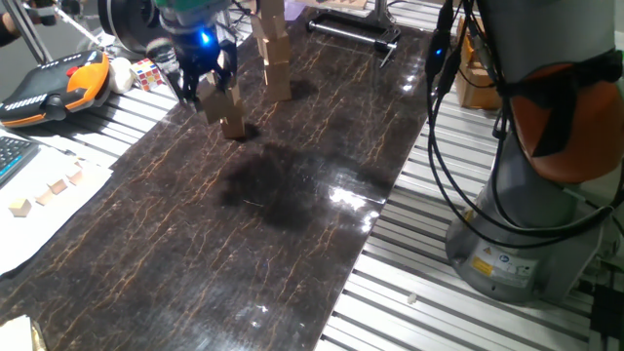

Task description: Stack the blocks in a vertical line of five

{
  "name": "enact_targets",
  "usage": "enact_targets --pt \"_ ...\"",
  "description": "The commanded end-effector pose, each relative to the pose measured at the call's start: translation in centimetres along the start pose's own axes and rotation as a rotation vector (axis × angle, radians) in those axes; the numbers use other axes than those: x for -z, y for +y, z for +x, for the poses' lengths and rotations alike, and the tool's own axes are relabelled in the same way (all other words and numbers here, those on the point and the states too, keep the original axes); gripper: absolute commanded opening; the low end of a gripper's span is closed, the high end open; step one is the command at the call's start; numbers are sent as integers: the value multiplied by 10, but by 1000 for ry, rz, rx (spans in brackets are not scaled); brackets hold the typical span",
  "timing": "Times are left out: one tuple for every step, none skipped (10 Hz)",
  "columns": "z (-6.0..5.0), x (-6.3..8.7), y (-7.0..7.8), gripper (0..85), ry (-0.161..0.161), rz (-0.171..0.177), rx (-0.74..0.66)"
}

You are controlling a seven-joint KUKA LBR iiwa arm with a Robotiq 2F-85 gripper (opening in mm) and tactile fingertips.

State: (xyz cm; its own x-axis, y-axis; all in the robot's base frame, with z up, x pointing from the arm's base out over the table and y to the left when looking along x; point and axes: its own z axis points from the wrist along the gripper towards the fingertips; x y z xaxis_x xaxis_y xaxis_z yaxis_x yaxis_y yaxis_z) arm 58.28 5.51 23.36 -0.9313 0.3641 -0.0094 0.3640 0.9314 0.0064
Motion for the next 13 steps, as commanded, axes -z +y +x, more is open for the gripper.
enact_targets --pt "-3 12 -2 67 2 2 -4" --pt "-7 20 -5 60 4 3 -6" --pt "-12 27 -10 53 10 5 -3" --pt "-18 34 -14 50 28 4 5" --pt "-26 39 -20 50 44 6 22" --pt "-32 41 -26 47 48 6 39" --pt "-39 42 -30 43 49 4 51" --pt "-44 46 -34 43 48 3 70" --pt "-52 50 -40 43 40 -4 129" --pt "-57 51 -44 37 40 -5 166" --pt "-62 51 -49 30 42 -7 185" --pt "-64 48 -53 30 34 -13 206" --pt "-67 44 -57 30 27 -22 227"
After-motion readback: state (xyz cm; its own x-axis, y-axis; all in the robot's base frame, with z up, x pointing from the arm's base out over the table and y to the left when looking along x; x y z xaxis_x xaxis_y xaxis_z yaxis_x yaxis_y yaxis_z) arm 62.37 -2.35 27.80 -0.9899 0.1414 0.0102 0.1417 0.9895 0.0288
